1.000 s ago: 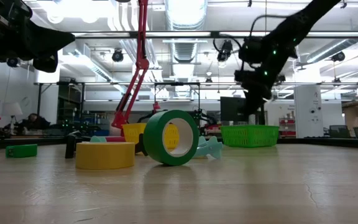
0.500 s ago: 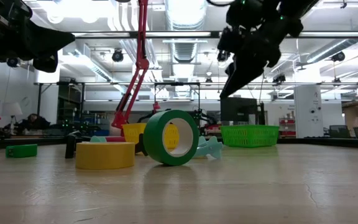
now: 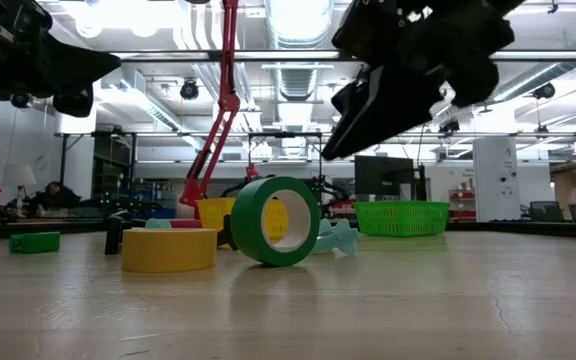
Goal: Pick and place Stapler, Stapler remover, tape
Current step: Put the green tape into the green bin
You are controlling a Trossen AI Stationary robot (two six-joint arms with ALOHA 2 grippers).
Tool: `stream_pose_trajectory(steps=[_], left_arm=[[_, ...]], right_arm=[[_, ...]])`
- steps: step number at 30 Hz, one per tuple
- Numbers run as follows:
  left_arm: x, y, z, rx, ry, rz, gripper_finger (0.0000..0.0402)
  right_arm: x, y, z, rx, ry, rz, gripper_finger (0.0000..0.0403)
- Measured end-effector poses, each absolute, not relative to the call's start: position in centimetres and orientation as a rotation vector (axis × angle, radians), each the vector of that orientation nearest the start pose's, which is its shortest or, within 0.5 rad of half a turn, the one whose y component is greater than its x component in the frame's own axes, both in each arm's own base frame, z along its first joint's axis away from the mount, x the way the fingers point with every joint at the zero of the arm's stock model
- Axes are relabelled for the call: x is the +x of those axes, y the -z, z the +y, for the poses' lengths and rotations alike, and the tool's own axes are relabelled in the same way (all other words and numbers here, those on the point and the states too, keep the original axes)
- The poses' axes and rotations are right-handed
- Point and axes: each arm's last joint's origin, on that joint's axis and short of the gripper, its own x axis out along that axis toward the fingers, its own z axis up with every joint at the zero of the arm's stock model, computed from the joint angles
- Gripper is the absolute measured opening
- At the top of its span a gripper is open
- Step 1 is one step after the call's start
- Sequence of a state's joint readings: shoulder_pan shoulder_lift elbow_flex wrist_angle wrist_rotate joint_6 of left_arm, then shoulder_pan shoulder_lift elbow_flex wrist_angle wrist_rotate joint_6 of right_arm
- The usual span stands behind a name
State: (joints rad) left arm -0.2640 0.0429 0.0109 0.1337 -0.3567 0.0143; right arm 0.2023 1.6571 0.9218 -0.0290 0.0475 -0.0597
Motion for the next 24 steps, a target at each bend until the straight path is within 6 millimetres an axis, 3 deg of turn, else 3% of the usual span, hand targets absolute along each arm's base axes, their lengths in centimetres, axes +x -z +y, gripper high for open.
stream_pose_trajectory(steps=[12, 17, 24], left_arm=[[9.7, -17.6, -1.6, -0.016, -0.094, -0.095, 0.0007], [9.7, -17.6, -1.6, -0.016, -0.093, -0.094, 0.0007], [9.7, -17.6, -1.6, -0.014, -0.093, -0.088, 0.0007]], right_arm=[[33.7, -15.1, 10.9, -0.186, -0.051, 0.675, 0.0133], [33.5, -14.1, 12.6, -0.234, 0.036, 0.647, 0.0151], [33.1, -14.3, 13.9, -0.189, -0.028, 0.625, 0.0192]])
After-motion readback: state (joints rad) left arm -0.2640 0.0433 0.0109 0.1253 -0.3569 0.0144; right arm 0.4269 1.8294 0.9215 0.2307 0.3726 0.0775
